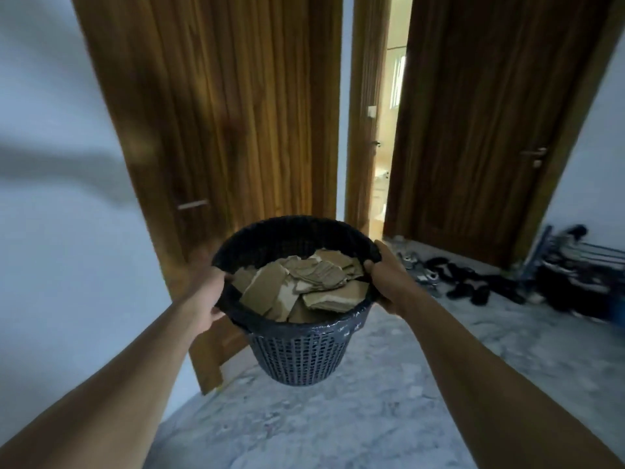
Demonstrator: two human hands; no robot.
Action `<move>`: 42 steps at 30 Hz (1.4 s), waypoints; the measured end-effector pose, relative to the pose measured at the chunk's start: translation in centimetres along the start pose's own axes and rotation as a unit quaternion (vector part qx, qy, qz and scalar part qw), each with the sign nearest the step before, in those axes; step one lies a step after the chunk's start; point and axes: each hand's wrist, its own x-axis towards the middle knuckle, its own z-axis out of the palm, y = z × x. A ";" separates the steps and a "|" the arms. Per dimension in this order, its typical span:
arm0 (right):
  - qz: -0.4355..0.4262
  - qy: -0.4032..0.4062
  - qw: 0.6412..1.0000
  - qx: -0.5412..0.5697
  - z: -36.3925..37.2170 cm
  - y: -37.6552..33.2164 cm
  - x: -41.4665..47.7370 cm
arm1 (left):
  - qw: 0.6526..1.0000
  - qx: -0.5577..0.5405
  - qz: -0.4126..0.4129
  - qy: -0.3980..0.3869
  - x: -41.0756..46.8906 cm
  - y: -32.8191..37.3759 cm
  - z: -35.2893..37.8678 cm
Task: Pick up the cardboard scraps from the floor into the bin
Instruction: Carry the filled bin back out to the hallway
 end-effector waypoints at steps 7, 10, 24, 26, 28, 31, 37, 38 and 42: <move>0.007 0.139 0.990 -0.013 -15.9 1.8 9.4 | 0.989 0.013 0.007 -0.144 8.5 1.1 21.6; 0.023 0.172 0.985 -0.010 -21.6 2.7 13.2 | 0.984 0.009 0.003 -0.179 11.7 2.0 29.0; 0.051 0.448 0.893 0.010 -45.8 3.6 26.8 | 0.897 0.085 0.048 -0.431 24.7 8.6 68.6; 0.053 0.479 0.876 0.012 -49.7 4.1 27.4 | 0.876 0.090 0.033 -0.472 25.7 8.2 75.0; 0.055 0.508 0.860 0.003 -53.8 4.7 27.9 | 0.851 0.106 0.018 -0.515 26.5 7.6 81.6; 0.055 0.549 0.834 -0.003 -60.2 6.1 29.0 | 0.825 0.127 0.010 -0.551 26.4 6.6 91.5; 0.045 0.610 0.791 0.002 -73.4 9.5 32.4 | 0.792 0.128 0.018 -0.597 25.4 4.8 109.6; 0.050 0.619 0.784 0.008 -75.4 9.8 32.8 | 0.780 0.139 0.030 -0.609 25.6 4.4 112.8; 0.060 0.657 0.751 0.036 -83.9 12.1 34.1 | 0.745 0.166 0.039 -0.645 24.5 2.4 124.9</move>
